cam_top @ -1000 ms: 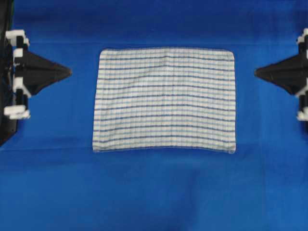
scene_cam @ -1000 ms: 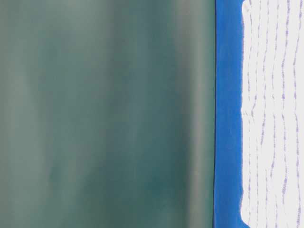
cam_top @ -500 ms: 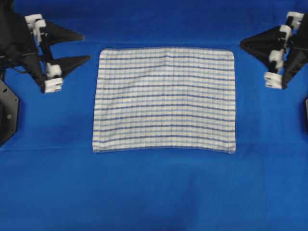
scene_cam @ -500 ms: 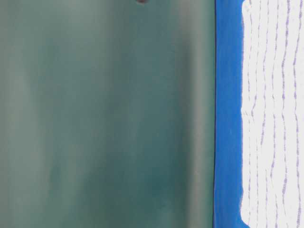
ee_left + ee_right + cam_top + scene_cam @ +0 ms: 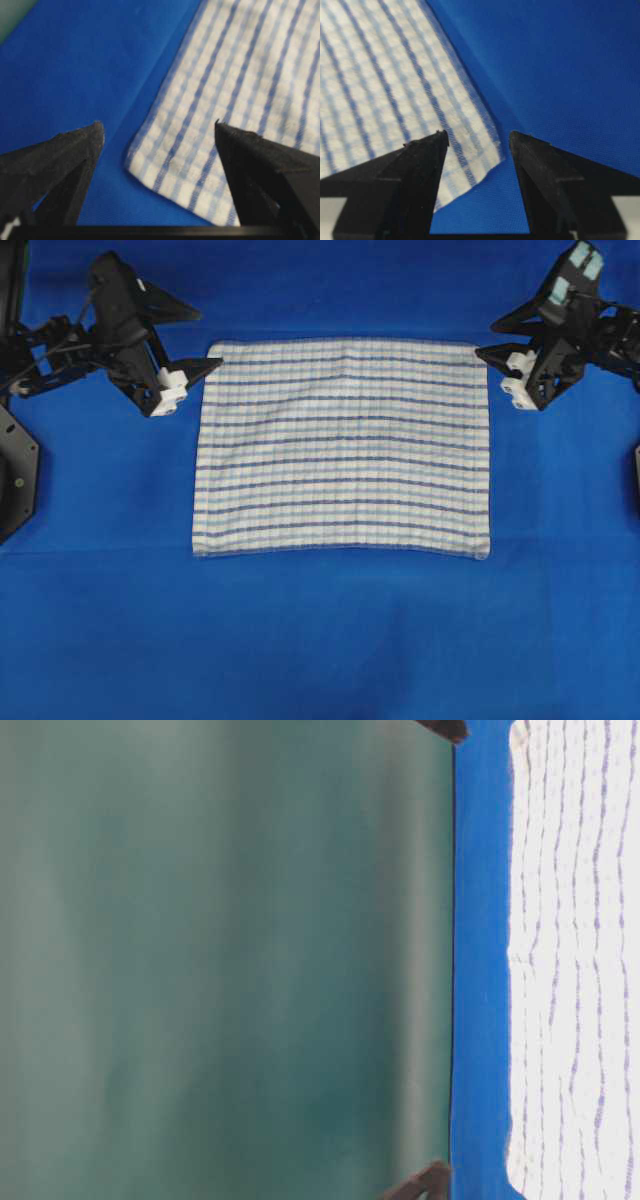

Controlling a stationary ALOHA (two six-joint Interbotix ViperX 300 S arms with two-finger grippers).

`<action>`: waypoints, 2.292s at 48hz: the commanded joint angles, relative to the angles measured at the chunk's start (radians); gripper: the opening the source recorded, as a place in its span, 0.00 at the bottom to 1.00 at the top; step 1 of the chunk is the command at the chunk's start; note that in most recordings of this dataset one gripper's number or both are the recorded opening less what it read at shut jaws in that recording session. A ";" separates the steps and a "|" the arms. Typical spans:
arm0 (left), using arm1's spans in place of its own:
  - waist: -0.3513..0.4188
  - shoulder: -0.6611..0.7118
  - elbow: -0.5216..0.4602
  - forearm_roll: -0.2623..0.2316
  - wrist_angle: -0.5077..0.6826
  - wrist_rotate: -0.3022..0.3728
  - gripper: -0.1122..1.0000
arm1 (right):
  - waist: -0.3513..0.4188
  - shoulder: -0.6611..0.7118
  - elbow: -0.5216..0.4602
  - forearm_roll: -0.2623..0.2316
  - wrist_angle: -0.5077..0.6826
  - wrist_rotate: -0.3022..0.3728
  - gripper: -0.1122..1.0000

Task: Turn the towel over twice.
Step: 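Move both grippers to the towel's far corners and pinch them, then lift the far corners with both grippers and pull them toward the robot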

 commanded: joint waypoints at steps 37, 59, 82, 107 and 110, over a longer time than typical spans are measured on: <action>0.074 0.268 -0.067 0.000 -0.029 0.023 0.40 | -0.052 0.210 -0.040 -0.003 -0.121 -0.012 0.21; 0.077 0.195 -0.081 0.000 0.002 0.023 0.13 | -0.055 0.176 -0.046 -0.003 -0.120 -0.009 0.15; 0.169 -0.034 -0.175 0.000 0.150 0.041 0.13 | -0.147 -0.061 -0.135 -0.014 0.037 -0.052 0.15; 0.172 -0.293 -0.213 0.000 0.224 0.092 0.13 | -0.150 -0.321 -0.285 -0.064 0.288 -0.081 0.15; 0.163 -0.330 -0.213 0.000 0.224 0.092 0.13 | -0.150 -0.353 -0.298 -0.067 0.311 -0.081 0.15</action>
